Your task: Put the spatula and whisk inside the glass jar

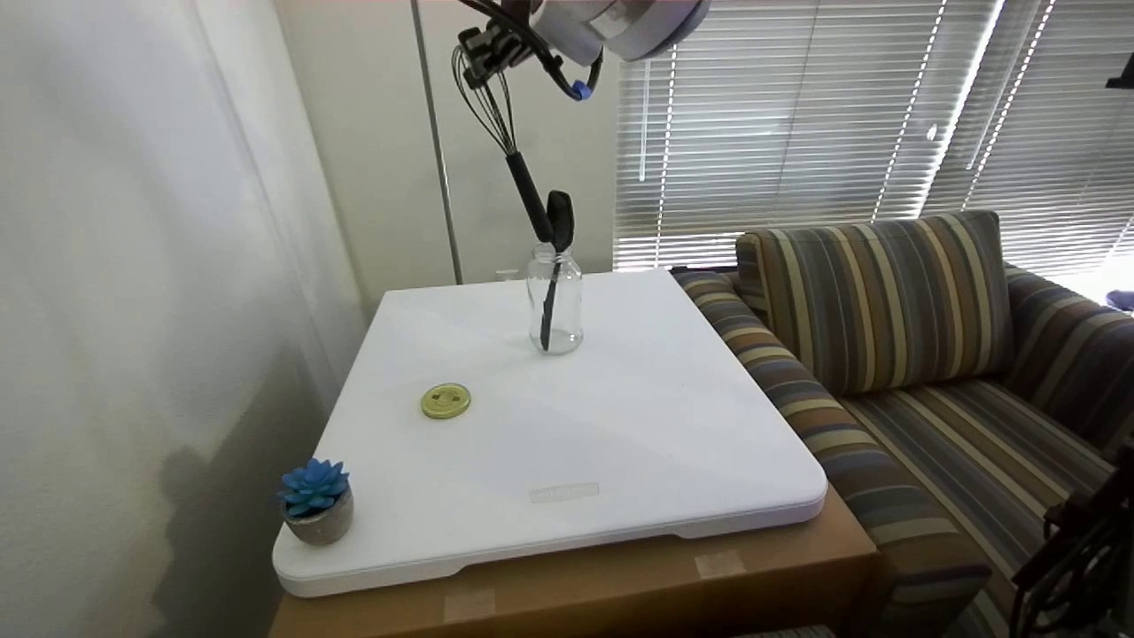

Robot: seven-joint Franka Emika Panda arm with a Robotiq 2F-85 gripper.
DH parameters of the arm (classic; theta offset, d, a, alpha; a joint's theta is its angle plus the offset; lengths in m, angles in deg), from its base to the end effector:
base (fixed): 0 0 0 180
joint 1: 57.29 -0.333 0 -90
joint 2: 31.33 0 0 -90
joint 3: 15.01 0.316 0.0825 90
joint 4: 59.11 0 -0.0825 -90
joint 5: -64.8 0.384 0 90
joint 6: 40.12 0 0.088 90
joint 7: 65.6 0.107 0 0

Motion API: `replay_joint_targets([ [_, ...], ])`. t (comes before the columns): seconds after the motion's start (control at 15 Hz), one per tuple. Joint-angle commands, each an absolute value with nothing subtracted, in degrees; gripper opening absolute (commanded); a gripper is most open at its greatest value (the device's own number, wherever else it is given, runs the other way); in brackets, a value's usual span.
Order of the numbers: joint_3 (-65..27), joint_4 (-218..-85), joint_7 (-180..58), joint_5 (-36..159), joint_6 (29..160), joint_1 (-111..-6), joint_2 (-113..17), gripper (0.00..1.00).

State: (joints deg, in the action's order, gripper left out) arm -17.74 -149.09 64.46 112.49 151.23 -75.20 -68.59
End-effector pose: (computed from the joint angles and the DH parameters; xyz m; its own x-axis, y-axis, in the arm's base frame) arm 0.7200 0.1216 0.3750 -0.4596 -0.2059 -0.8639 -0.1685 0.9753 -0.1428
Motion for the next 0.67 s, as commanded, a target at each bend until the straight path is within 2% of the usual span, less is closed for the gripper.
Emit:
replay_joint_targets([
  [0.0,-13.35,-147.19,61.44,111.21,152.71,-70.87,-70.09,0.01],
  [0.6,-4.51,-146.7,62.79,103.07,158.69,-63.52,-73.03,0.01],
])
